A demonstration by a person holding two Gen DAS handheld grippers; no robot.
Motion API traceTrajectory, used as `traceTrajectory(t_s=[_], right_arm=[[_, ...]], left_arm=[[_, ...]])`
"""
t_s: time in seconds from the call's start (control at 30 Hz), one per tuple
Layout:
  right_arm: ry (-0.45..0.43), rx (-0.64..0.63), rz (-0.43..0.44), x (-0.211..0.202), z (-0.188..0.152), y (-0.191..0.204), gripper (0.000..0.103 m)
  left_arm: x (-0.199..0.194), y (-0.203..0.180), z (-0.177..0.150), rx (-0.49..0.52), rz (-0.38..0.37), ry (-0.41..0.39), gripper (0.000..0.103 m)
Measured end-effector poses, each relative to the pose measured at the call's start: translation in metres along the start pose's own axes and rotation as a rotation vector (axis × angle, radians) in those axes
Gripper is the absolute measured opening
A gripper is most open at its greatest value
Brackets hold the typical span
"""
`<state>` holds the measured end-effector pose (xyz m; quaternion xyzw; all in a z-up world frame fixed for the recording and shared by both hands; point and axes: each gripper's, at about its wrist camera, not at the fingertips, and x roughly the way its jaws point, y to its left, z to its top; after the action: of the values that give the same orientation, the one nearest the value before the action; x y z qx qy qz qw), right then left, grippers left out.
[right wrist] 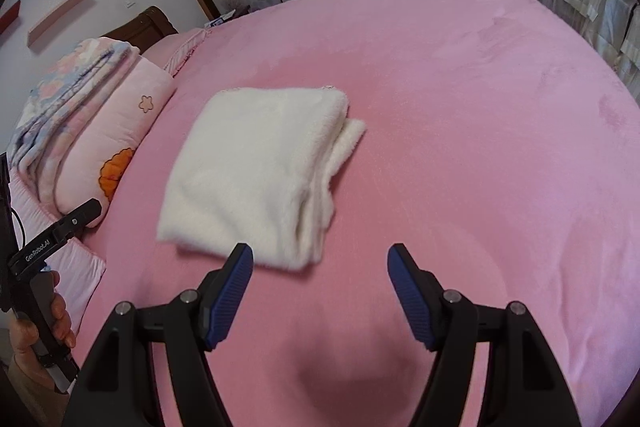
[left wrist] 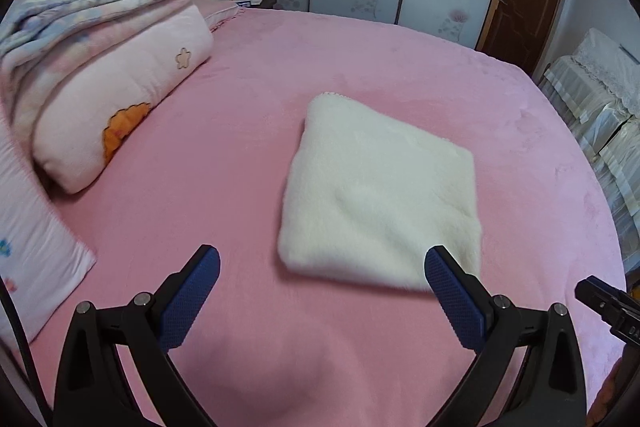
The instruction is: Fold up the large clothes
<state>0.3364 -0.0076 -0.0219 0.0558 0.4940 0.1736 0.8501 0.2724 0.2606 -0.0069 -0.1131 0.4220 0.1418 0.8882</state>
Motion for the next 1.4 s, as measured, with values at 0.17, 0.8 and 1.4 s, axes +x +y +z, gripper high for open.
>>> traceTrajectory(t_s=[0.17,0.8,1.4], right_arm=[[-0.057,-0.036,-0.031,-0.061,-0.031,0.009,0.069],[-0.148,-0.007,-0.105,-0.182,-0.133,0.003,0.07],[-0.206,-0.025,-0.215,-0.237,-0.219,-0.028,0.071]], left_arm=[[-0.061,-0.01,-0.037,0.001,-0.061,-0.033,0.102],[-0.172,-0.087,-0.138,0.073,-0.079,-0.028,0.102],[-0.225,-0.155,-0.24,0.155,-0.11,-0.044,0.102]])
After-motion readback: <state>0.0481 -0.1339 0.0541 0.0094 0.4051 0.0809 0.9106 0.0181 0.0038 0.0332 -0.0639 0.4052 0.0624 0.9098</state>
